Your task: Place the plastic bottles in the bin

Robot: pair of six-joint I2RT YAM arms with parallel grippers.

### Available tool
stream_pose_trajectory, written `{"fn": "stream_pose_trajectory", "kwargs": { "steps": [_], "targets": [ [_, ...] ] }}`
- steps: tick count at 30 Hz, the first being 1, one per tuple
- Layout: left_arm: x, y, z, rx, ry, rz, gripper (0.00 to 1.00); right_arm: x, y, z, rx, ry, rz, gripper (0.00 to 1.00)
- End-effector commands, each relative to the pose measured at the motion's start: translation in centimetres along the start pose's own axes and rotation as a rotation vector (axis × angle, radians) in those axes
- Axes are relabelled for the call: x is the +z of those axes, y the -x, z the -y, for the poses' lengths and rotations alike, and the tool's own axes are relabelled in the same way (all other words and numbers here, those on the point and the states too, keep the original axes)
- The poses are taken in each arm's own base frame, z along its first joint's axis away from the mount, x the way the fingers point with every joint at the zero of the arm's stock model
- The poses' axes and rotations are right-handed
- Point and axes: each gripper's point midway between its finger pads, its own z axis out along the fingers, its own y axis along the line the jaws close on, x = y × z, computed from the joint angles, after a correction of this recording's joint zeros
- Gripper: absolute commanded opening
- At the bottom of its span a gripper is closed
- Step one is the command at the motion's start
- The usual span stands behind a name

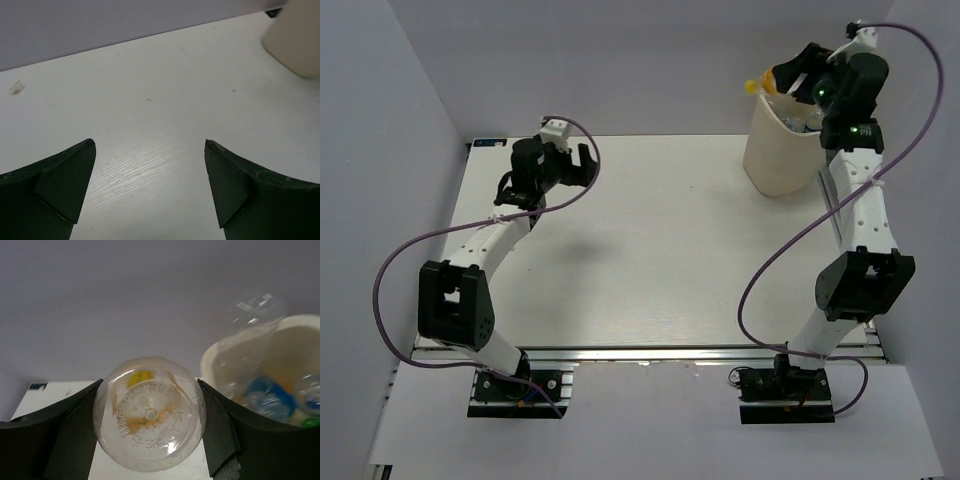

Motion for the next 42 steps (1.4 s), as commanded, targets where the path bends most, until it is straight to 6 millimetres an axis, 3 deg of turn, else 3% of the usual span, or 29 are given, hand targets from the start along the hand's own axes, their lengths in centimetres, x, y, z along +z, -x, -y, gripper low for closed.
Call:
{"fn": "stream_pose_trajectory", "kwargs": {
  "steps": [1, 8, 10, 12, 17, 18, 23, 29, 36, 42],
  "targets": [
    [-0.4, -0.6, -3.1, -0.144, 0.108, 0.024, 0.98, 0.4, 3.1, 4.8, -0.081, -0.132, 0.068, 0.13],
    [-2.2, -2.0, -5.9, -0.124, 0.265, 0.012, 0.98, 1.0, 6.1, 14.0, -0.157, -0.391, 0.168, 0.19],
    [-2.8, -2.0, -6.2, -0.112, 0.289, 0.013, 0.98, 0.3, 7.2, 15.6, -0.171, -0.433, 0.182, 0.2],
    [-3.1, -2.6, -6.5, -0.108, 0.303, 0.003, 0.98, 0.4, 6.7, 16.4, -0.163, -0.436, 0.177, 0.24],
    [-3.2, -3.5, -7.1, -0.113, 0.336, -0.01, 0.98, 2.3, 4.6, 17.2, -0.178, -0.366, 0.129, 0.41],
    [-3.1, -3.4, -7.3, -0.116, 0.341, -0.009, 0.98, 2.6, 4.2, 17.5, -0.175, -0.367, 0.123, 0.51],
    [-2.8, -3.8, -7.5, -0.133, 0.347, -0.029, 0.98, 4.6, 2.1, 16.9, -0.13, -0.266, 0.071, 0.61],
    [-3.3, -2.9, -7.5, -0.141, 0.355, -0.01, 0.98, 4.0, 1.7, 16.6, -0.13, -0.267, 0.055, 0.89],
    [-4.1, -1.9, -8.1, -0.168, 0.403, 0.0, 0.98, 2.5, 3.5, 17.1, -0.149, -0.35, 0.088, 0.89],
    [-6.3, -0.2, -9.2, -0.222, 0.52, 0.045, 0.98, -0.9, 6.0, 17.2, -0.136, -0.443, 0.119, 0.89]
  ]
}}
